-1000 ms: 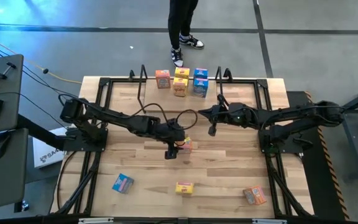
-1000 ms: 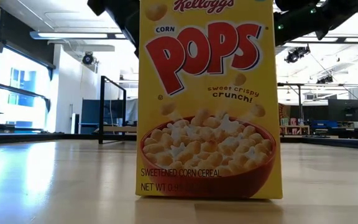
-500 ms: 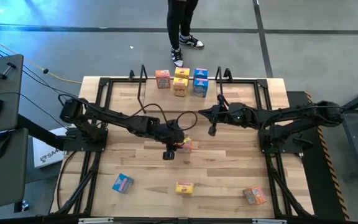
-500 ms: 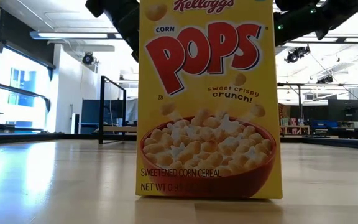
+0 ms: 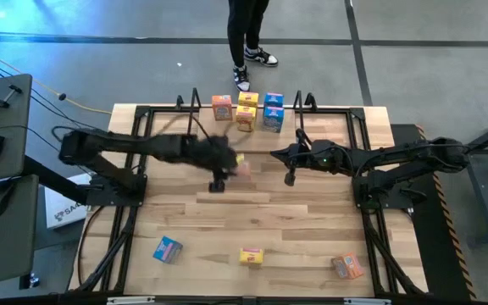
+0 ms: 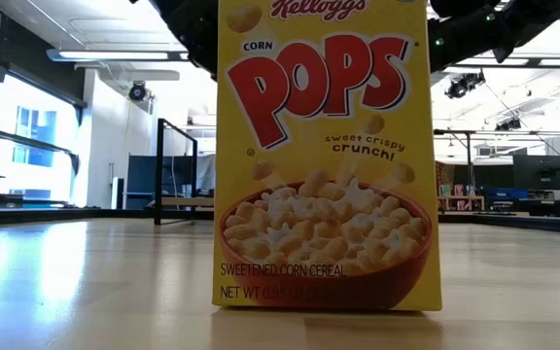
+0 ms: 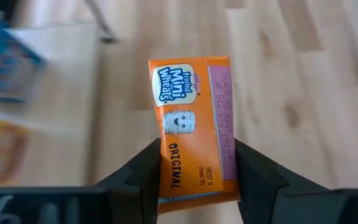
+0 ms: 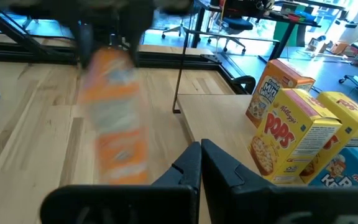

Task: Stack cereal on shelf
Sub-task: Put the top orange cereal box on the shelf aligned with the other orange cereal box

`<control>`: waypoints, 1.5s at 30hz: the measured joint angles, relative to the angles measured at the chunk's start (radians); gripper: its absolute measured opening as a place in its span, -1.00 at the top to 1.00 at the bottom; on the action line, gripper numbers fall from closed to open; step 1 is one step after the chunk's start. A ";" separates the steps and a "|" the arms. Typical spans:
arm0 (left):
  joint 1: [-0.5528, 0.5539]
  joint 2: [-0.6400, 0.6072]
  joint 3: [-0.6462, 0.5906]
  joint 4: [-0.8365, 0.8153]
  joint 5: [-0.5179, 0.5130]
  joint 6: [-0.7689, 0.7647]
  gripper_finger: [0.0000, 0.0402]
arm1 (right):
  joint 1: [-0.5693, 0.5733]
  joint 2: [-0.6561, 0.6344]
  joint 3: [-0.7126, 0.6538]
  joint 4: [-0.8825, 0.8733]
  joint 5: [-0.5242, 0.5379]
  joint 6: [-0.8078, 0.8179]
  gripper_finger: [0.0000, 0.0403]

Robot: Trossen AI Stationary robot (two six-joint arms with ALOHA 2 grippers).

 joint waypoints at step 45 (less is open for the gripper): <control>0.541 0.037 0.000 0.011 0.027 0.328 -0.06 | -0.002 0.000 0.000 -0.005 -0.018 0.000 1.00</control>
